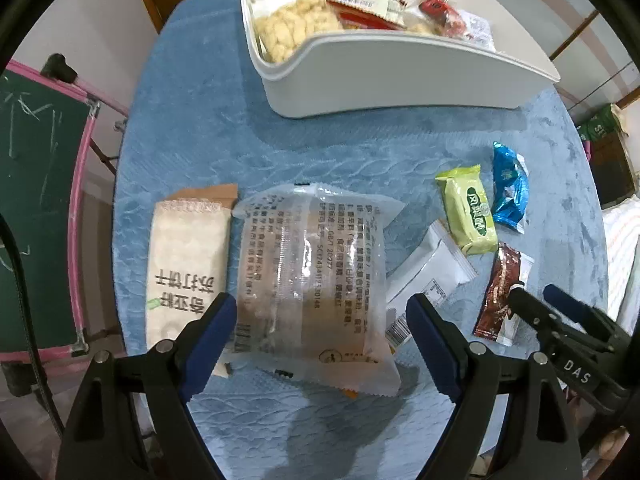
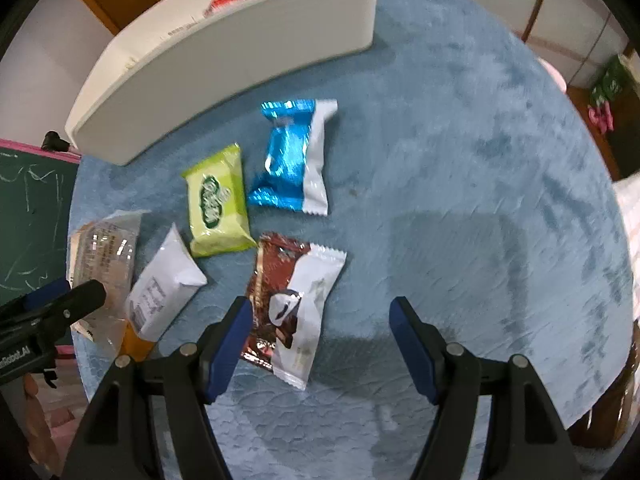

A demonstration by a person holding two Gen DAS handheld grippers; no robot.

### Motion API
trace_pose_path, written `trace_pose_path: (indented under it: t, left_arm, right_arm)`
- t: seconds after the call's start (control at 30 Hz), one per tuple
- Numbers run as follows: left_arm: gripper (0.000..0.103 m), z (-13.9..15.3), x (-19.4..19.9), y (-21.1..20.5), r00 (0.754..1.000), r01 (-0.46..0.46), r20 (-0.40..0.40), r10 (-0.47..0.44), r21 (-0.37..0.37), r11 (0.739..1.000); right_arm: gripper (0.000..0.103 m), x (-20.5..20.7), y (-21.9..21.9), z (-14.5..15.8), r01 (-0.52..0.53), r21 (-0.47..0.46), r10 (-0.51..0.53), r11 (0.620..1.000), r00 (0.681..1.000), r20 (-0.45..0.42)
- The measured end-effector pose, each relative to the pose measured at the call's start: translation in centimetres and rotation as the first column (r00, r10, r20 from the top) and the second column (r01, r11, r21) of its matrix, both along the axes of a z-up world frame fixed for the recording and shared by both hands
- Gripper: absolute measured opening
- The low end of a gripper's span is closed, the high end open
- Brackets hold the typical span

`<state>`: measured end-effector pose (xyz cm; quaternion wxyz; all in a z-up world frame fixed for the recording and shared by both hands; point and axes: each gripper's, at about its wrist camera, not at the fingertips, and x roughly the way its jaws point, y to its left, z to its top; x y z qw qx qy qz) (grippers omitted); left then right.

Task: Organize snacks
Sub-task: 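Grasp the clear bread bag with the left tool while the right tool grasps the brown chocolate pack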

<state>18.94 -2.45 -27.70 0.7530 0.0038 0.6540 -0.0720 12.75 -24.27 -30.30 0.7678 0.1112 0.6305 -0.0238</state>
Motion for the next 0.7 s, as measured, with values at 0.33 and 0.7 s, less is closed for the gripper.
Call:
trace_pose_path:
  t: [0.33, 0.7]
  left_arm:
    - [0.086, -2.1, 1.6, 1.5, 0.996, -0.074, -0.058, 0.073, -0.022, 0.997]
    - [0.086, -3.7, 2.0, 2.1, 0.988, -0.109, -0.114, 0.100, -0.071, 0.992]
  right_arm:
    - [0.073, 0.4, 2.1, -1.5, -0.037, -0.039, 0.035, 0.999, 0.999, -0.033]
    - [0.050, -0.1, 4.6, -1.5, -0.113, -0.116, 0.112, 0.987, 0.994, -0.015]
